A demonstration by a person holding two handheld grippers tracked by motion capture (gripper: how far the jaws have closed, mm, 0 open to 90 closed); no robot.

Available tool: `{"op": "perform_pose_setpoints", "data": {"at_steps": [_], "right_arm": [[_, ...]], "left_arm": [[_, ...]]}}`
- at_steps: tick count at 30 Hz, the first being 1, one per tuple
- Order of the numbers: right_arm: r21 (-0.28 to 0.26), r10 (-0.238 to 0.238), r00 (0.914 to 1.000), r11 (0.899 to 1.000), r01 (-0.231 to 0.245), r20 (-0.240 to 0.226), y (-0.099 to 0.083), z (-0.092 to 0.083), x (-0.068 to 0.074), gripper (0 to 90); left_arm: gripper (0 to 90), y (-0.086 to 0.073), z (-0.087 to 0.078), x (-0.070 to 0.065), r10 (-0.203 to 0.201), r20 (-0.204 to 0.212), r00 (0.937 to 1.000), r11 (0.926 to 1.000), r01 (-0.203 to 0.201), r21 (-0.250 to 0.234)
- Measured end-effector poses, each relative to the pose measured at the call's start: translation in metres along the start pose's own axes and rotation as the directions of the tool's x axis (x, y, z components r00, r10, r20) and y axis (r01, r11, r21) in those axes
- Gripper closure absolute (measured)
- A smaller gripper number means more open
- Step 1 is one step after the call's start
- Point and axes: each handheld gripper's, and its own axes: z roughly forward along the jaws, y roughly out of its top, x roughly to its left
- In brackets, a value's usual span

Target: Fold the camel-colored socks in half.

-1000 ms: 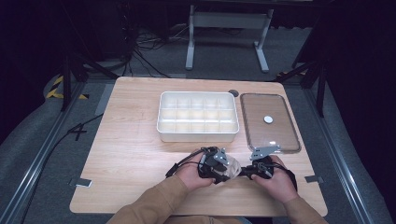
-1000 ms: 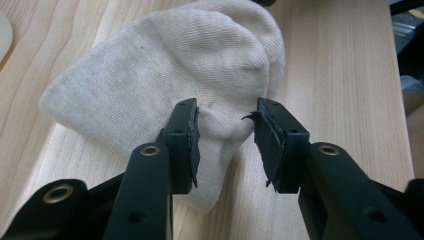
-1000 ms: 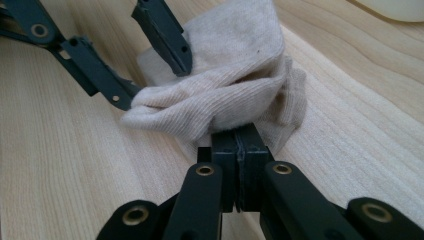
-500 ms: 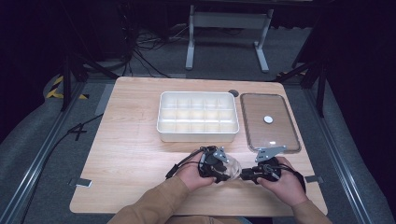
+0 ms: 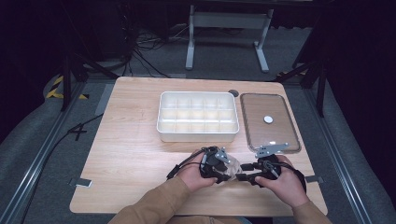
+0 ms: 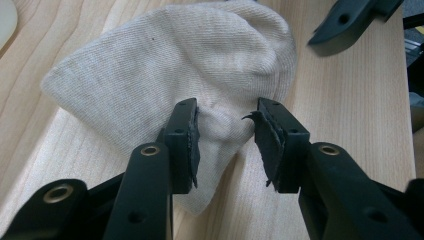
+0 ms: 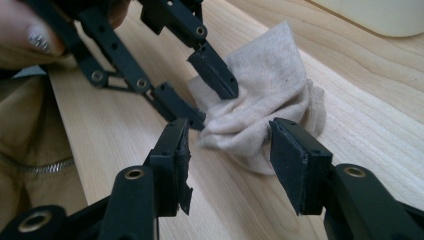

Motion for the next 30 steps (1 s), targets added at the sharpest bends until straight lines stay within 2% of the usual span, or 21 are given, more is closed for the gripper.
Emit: {"op": "perform_pose_setpoints", "data": {"at_steps": [3, 9, 12, 16, 18, 22, 27, 30], "right_arm": [[0.005, 0.019, 0.9997, 1.000, -0.019, 0.018, 0.003, 0.006, 0.002, 50.2], [0.032, -0.015, 0.9983, 0.999, 0.014, 0.056, 0.006, 0.009, 0.004, 76.4], [0.038, -0.042, 0.9964, 0.999, 0.039, 0.073, 0.008, 0.009, 0.006, 83.7], [0.017, -0.050, 0.9950, 0.999, 0.049, 0.086, 0.010, 0.005, 0.008, 86.3], [0.011, -0.057, 0.9945, 0.998, 0.056, 0.088, 0.011, 0.003, 0.008, 86.4], [-0.016, -0.102, 0.9905, 0.995, 0.103, 0.092, 0.016, -0.003, 0.011, 86.5], [-0.040, -0.158, 0.9813, 0.986, 0.163, 0.109, 0.022, -0.007, 0.012, 86.4], [-0.047, -0.182, 0.9768, 0.981, 0.189, 0.112, 0.023, -0.004, 0.009, 86.4]], "left_arm": [[61.5, 0.000, 0.000, -0.001, 0.002, -0.001, 1.0000, 1.0000, -0.002, 0.001], [60.2, 0.000, -0.001, -0.002, 0.009, -0.001, 1.0000, 1.0000, -0.009, -0.001], [58.5, -0.001, -0.004, -0.002, 0.009, 0.004, 0.9999, 0.9999, -0.009, -0.005], [54.9, -0.003, -0.013, -0.001, 0.005, -0.002, 1.0000, 1.0000, -0.005, -0.008], [53.6, -0.004, -0.018, 0.000, -0.010, -0.003, 0.9999, 0.9997, 0.010, -0.020], [53.2, -0.007, -0.027, 0.004, -0.022, -0.010, 0.9997, 0.9989, 0.022, -0.041], [52.7, -0.010, -0.026, 0.007, -0.030, -0.008, 0.9995, 0.9988, 0.030, -0.038], [52.4, -0.010, -0.021, 0.005, -0.013, 0.004, 0.9999, 0.9996, 0.013, -0.026]]}}
